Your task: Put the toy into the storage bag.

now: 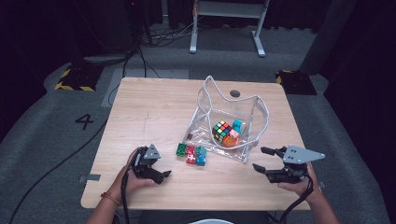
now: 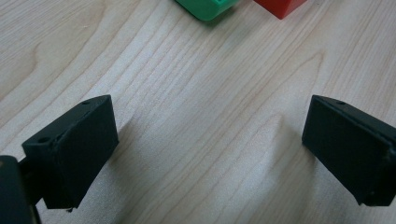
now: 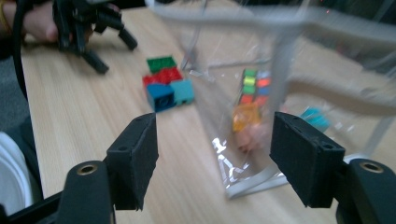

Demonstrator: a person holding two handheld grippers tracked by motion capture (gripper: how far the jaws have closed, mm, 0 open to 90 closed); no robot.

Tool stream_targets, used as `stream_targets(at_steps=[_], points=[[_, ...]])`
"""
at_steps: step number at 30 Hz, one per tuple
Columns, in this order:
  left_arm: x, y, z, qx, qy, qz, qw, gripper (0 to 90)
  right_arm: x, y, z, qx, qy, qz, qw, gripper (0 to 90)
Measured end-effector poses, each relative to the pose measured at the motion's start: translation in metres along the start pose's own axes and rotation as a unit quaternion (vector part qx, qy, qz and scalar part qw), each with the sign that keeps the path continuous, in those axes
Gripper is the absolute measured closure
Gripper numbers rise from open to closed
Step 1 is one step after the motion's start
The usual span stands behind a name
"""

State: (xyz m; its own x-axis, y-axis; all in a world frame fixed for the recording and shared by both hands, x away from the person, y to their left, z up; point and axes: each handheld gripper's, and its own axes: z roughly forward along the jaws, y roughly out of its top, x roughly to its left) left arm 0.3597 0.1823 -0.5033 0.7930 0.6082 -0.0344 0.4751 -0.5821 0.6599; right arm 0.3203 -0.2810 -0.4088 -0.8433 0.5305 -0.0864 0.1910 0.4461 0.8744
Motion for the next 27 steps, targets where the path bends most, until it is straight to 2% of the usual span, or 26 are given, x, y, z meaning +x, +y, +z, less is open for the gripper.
stream_targets(at_steps=[4, 5, 9, 13, 16, 17, 19, 20, 21, 22, 24, 26, 27], points=[[0.000, 0.000, 0.000, 0.001, 0.001, 0.000, 1.0000, 3.6, 0.012, -0.016, 0.024, 0.016, 0.028, 0.003, 0.9995, 33.5], [0.000, 0.000, 0.000, 0.001, 0.001, 0.000, 1.0000, 3.6, 0.014, -0.018, 0.030, 0.021, 0.030, -0.004, 0.9993, 33.4], [0.000, 0.000, 0.000, 0.001, 0.001, 0.000, 1.0000, 3.6, 0.025, -0.019, 0.054, 0.031, 0.064, -0.005, 0.9974, 33.3], [0.000, 0.000, 0.000, 0.000, 0.000, 0.000, 1.0000, 3.6, 0.037, -0.016, 0.088, 0.041, 0.097, -0.008, 0.9944, 33.1], [0.000, 0.000, 0.000, 0.001, 0.000, 0.000, 1.0000, 3.5, 0.051, -0.011, 0.116, 0.070, 0.092, -0.017, 0.9932, 33.5], [0.000, 0.000, 0.000, 0.001, 0.000, 0.000, 1.0000, 3.6, 0.054, -0.010, 0.124, 0.075, 0.090, -0.028, 0.9927, 33.7], [0.000, 0.000, 0.000, 0.001, -0.004, -0.002, 1.0000, 3.6, 0.057, -0.007, 0.140, 0.071, 0.091, -0.044, 0.9923, 33.4], [0.000, 0.000, 0.000, 0.001, -0.002, -0.001, 1.0000, 3.6, 0.058, -0.005, 0.147, 0.073, 0.084, -0.052, 0.9924, 33.0], [0.000, 0.000, -0.001, 0.001, 0.003, 0.002, 1.0000, 3.6, 0.058, -0.004, 0.151, 0.073, 0.080, -0.046, 0.9930, 32.9], [0.000, 0.000, 0.000, 0.001, -0.002, 0.000, 1.0000, 3.6, 0.058, -0.003, 0.156, 0.070, 0.080, -0.040, 0.9935, 32.5], [-0.001, 0.000, 0.000, 0.000, 0.000, -0.001, 1.0000, 3.7, 0.058, -0.001, 0.161, 0.074, 0.064, -0.031, 0.9947, 32.2], [-0.001, 0.000, 0.000, 0.000, 0.000, -0.001, 1.0000, 3.7, 0.055, 0.000, 0.164, 0.073, 0.064, -0.021, 0.9950, 31.4], [-0.001, 0.000, 0.000, 0.000, -0.001, -0.001, 1.0000, 3.7, 0.054, 0.001, 0.167, 0.069, 0.061, -0.027, 0.9954, 30.9]])
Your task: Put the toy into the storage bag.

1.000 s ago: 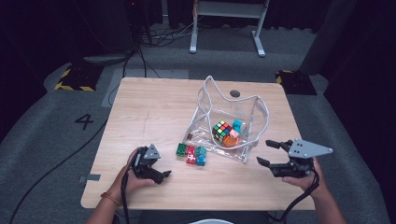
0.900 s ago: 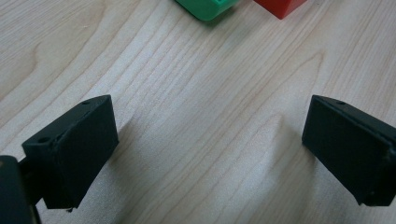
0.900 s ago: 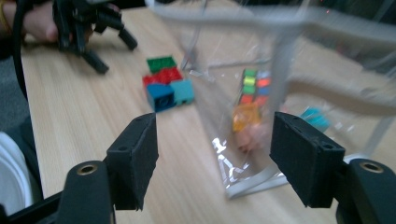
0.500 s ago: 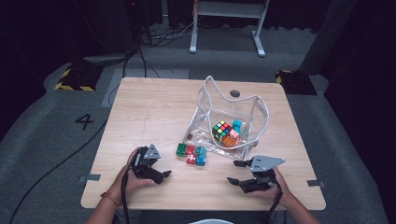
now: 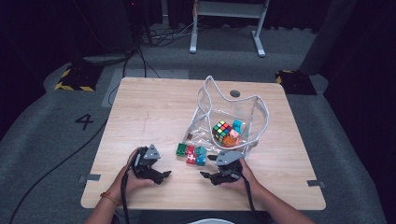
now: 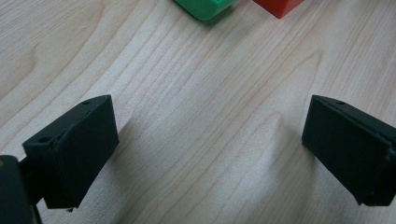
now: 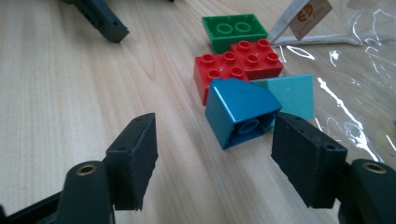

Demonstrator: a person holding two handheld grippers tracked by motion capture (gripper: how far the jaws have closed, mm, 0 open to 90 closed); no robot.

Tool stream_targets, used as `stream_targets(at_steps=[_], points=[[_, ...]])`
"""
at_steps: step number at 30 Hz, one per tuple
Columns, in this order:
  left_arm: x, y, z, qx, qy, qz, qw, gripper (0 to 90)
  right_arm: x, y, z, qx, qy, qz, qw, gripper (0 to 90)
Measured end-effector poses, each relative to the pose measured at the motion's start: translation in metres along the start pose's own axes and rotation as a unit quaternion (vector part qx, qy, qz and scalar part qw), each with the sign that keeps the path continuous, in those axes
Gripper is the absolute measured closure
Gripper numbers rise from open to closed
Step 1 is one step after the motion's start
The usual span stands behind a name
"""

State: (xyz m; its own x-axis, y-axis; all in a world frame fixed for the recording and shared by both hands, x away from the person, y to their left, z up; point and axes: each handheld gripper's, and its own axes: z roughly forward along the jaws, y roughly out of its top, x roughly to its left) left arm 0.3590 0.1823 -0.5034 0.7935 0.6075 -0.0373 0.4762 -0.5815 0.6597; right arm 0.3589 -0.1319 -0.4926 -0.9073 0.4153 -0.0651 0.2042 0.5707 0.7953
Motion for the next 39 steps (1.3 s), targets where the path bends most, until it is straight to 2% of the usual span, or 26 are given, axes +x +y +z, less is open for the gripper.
stream_targets(at_steps=[1, 2, 7, 11, 14, 16, 18, 22, 23, 24, 25, 26, 27, 28, 30, 32, 34, 35, 37, 39], points=[[0.000, 0.000, 0.000, 0.000, 0.000, 0.000, 1.0000, 3.7, 0.000, 0.001, 0.001, 0.007, -0.004, 0.005, 1.0000, 30.8], [0.000, 0.000, 0.000, 0.000, -0.002, -0.001, 1.0000, 3.7, -0.004, 0.002, 0.004, -0.006, 0.000, -0.006, 1.0000, 30.8], [0.000, 0.000, 0.000, 0.000, 0.000, 0.000, 1.0000, 3.6, -0.008, 0.005, 0.015, -0.010, -0.003, -0.014, 0.9999, 31.9], [0.000, 0.000, 0.000, 0.000, 0.000, 0.000, 1.0000, 3.7, -0.007, 0.006, 0.019, -0.010, 0.003, -0.012, 0.9999, 39.4], [0.000, 0.000, 0.000, 0.000, 0.001, 0.000, 1.0000, 3.6, -0.007, 0.006, 0.022, -0.008, 0.004, -0.014, 0.9999, 48.7], [0.000, 0.000, 0.000, 0.000, 0.000, 0.000, 1.0000, 3.7, -0.006, 0.006, 0.022, -0.006, 0.005, -0.014, 0.9999, 51.1], [0.000, 0.000, 0.000, 0.000, 0.000, -0.001, 1.0000, 3.7, -0.006, 0.006, 0.021, -0.004, 0.011, -0.014, 0.9998, 57.9], [0.000, 0.000, 0.000, 0.000, 0.001, 0.000, 1.0000, 3.6, -0.005, 0.006, 0.020, 0.000, 0.018, -0.012, 0.9998, 57.6], [0.000, 0.000, 0.000, 0.000, 0.001, 0.000, 1.0000, 3.7, -0.007, 0.006, 0.020, 0.003, 0.022, -0.023, 0.9995, 57.6], [0.000, 0.000, 0.000, 0.000, 0.000, 0.000, 1.0000, 3.7, -0.006, 0.006, 0.020, 0.004, 0.024, -0.021, 0.9995, 57.1], [0.000, 0.000, 0.000, 0.000, 0.001, 0.000, 1.0000, 3.7, -0.006, 0.006, 0.021, 0.001, 0.026, -0.026, 0.9993, 55.4], [0.000, 0.000, 0.000, 0.000, 0.001, 0.000, 1.0000, 3.7, -0.004, 0.007, 0.022, 0.001, 0.026, -0.016, 0.9995, 52.0], [0.000, 0.000, 0.000, 0.001, 0.001, 0.000, 1.0000, 3.7, -0.005, 0.007, 0.023, 0.001, 0.028, -0.028, 0.9992, 47.9], [0.000, 0.000, 0.000, 0.000, 0.001, 0.000, 1.0000, 3.7, -0.004, 0.008, 0.024, 0.002, 0.029, -0.023, 0.9993, 46.3], [0.000, 0.000, 0.000, 0.001, 0.001, 0.000, 1.0000, 3.7, 0.000, 0.009, 0.028, 0.004, 0.024, -0.010, 0.9997, 48.2], [0.000, 0.000, 0.000, 0.001, 0.001, 0.000, 1.0000, 3.7, 0.002, 0.010, 0.029, 0.003, 0.015, -0.015, 0.9998, 55.6], [0.000, 0.000, 0.000, 0.000, 0.001, 0.000, 1.0000, 3.7, 0.000, 0.010, 0.027, 0.003, 0.020, -0.019, 0.9996, 58.7], [0.000, 0.000, 0.000, 0.000, 0.002, 0.000, 1.0000, 3.7, 0.001, 0.010, 0.027, 0.000, 0.018, -0.009, 0.9998, 59.1], [0.000, 0.000, 0.000, 0.000, 0.003, 0.003, 1.0000, 3.8, 0.000, 0.009, 0.026, 0.002, 0.029, -0.006, 0.9996, 59.2], [0.000, 0.000, 0.000, 0.000, 0.003, 0.003, 1.0000, 3.8, 0.001, 0.009, 0.024, 0.005, 0.033, -0.010, 0.9994, 59.3]])
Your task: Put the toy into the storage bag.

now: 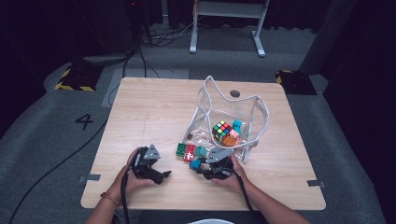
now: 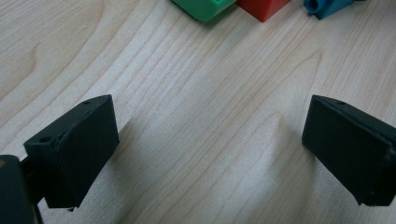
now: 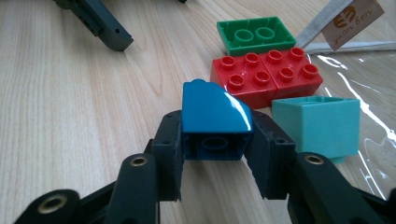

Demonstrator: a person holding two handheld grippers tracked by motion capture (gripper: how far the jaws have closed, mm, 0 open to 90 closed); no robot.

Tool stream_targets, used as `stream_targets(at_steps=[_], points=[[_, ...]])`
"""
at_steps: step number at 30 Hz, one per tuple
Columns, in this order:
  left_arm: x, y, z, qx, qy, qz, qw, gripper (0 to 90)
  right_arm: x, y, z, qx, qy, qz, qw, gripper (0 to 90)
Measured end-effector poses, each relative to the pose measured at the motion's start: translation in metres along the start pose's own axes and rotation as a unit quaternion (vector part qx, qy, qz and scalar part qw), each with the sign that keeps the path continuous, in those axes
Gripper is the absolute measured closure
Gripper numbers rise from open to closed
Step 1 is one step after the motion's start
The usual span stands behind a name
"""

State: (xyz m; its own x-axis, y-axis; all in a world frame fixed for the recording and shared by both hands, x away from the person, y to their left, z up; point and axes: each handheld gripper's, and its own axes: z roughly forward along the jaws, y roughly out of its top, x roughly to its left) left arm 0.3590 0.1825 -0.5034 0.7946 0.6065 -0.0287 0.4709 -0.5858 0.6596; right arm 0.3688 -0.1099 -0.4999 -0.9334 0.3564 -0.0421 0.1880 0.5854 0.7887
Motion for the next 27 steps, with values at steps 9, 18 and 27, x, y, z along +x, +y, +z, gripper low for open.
stream_targets(at_steps=[9, 18, 27], points=[[0.000, 0.000, -0.001, 0.000, 0.000, 0.004, 1.0000, 4.1, -0.001, -0.011, -0.026, 0.000, 0.010, 0.009, 0.9999, 59.3], [0.000, 0.000, -0.001, 0.001, 0.004, 0.004, 1.0000, 4.1, -0.001, -0.023, -0.061, 0.006, 0.003, -0.004, 1.0000, 59.3], [0.000, 0.000, -0.001, 0.001, 0.002, 0.004, 1.0000, 4.1, -0.008, -0.043, -0.096, 0.006, -0.016, 0.006, 0.9998, 59.3]])
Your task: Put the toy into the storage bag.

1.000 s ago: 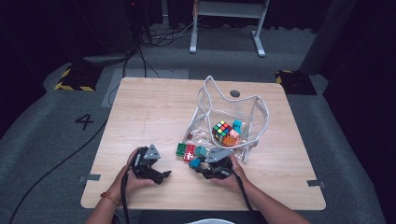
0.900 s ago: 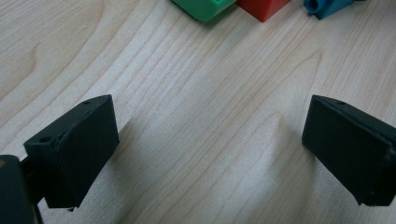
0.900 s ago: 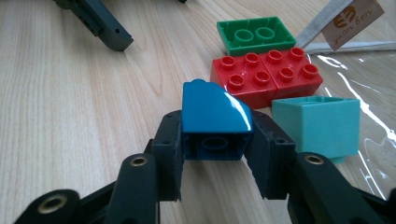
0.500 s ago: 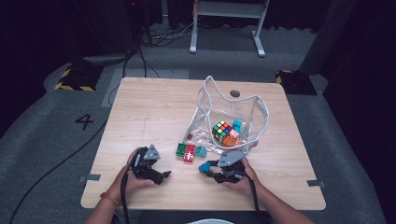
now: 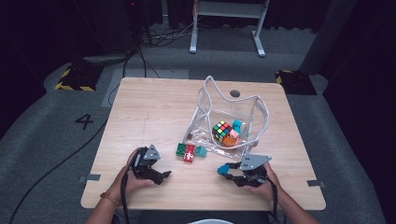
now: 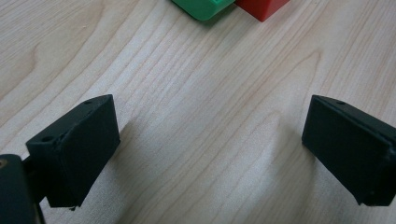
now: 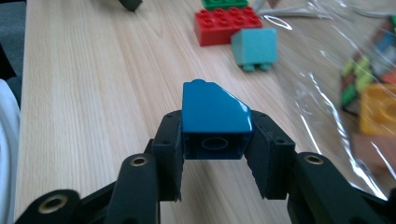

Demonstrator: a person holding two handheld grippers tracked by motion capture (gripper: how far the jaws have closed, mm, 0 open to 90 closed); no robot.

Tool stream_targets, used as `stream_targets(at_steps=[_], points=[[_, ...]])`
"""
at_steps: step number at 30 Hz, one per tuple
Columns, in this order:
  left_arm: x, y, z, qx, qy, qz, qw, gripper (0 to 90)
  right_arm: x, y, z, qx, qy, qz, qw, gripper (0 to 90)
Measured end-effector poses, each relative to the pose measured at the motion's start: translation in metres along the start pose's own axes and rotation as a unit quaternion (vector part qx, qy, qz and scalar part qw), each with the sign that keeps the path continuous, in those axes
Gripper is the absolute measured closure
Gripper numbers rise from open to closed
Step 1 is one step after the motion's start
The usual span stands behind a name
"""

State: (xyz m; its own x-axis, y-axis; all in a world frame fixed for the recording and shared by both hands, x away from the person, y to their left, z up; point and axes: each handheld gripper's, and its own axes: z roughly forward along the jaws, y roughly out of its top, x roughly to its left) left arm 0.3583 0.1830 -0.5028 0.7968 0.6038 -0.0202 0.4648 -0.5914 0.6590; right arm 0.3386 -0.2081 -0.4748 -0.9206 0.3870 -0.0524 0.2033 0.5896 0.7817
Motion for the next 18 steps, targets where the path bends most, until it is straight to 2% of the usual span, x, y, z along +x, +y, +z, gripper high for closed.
stream_targets(at_steps=[1, 10, 18], points=[[0.000, 0.000, 0.000, 0.000, 0.001, 0.000, 1.0000, 4.2, -0.003, -0.003, -0.004, -0.004, -0.001, -0.006, 1.0000, 59.3], [0.000, 0.000, 0.000, 0.000, 0.000, 0.000, 1.0000, 4.1, -0.018, -0.022, -0.038, -0.013, -0.034, 0.030, 0.9989, 59.3], [0.000, 0.000, 0.000, -0.001, -0.001, 0.001, 1.0000, 4.1, -0.035, -0.034, -0.069, -0.031, -0.079, 0.053, 0.9950, 59.3]])
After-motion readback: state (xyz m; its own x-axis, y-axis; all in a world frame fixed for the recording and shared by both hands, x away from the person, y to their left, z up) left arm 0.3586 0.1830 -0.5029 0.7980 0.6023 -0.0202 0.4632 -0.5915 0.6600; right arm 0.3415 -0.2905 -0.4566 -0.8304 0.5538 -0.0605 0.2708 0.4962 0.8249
